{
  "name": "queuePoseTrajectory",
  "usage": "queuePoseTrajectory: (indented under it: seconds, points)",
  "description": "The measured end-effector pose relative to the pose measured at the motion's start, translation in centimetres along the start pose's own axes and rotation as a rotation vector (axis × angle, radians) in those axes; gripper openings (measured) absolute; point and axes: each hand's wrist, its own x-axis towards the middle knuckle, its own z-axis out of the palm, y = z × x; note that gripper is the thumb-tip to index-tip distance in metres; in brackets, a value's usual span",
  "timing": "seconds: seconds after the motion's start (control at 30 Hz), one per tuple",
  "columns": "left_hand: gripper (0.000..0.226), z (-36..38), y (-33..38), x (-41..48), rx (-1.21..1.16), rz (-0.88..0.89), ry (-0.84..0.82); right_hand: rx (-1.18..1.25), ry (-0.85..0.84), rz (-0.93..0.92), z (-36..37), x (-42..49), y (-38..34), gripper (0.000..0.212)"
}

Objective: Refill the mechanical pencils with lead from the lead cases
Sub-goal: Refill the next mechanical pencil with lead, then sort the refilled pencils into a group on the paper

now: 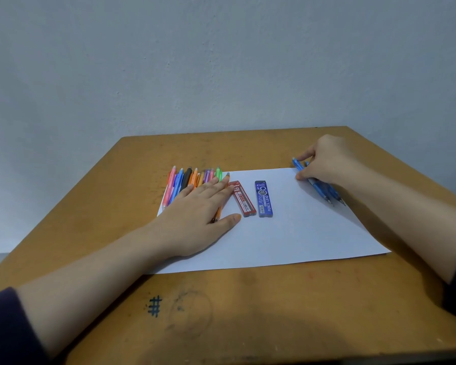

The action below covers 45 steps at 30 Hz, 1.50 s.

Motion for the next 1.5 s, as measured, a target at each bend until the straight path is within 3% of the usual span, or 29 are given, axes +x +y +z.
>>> queuePoseTrajectory:
  seconds: [0.33, 0.6, 0.73, 0.87, 1.07, 1.17, 1.5]
  points:
    - [0.067, 0.1, -0.1, 0.1, -0.009, -0.004, 0.008, 0.017, 0.004, 0.013, 0.1, 0.2, 0.3, 0.043]
    - [0.063, 0.2, -0.2, 0.0, -0.090, 0.009, 0.083, 0.033, 0.075, -0.081, 0.4, -0.5, -0.5, 0.038]
    - [0.048, 0.2, -0.3, -0.1, -0.253, -0.020, 0.301, 0.133, 0.111, -0.225, 1.5, -2.1, -1.5, 0.033]
    - [0.037, -0.2, -0.8, 0.2, -0.231, -0.111, 0.426, 0.130, 0.047, -0.470, 2.3, -3.9, -3.2, 0.032]
    - [0.041, -0.7, -1.5, 0.3, -0.174, -0.156, 0.385, 0.073, -0.112, -0.776, 4.3, -4.8, -4.4, 0.039]
    - [0.050, -0.4, -1.7, 0.5, -0.115, -0.204, 0.271, 0.024, -0.165, -0.901, 5.2, -4.6, -4.7, 0.036]
    - [0.051, 0.0, -2.3, 0.9, -0.085, -0.213, 0.196, 0.032, -0.112, -1.100, 5.6, -4.3, -5.1, 0.020]
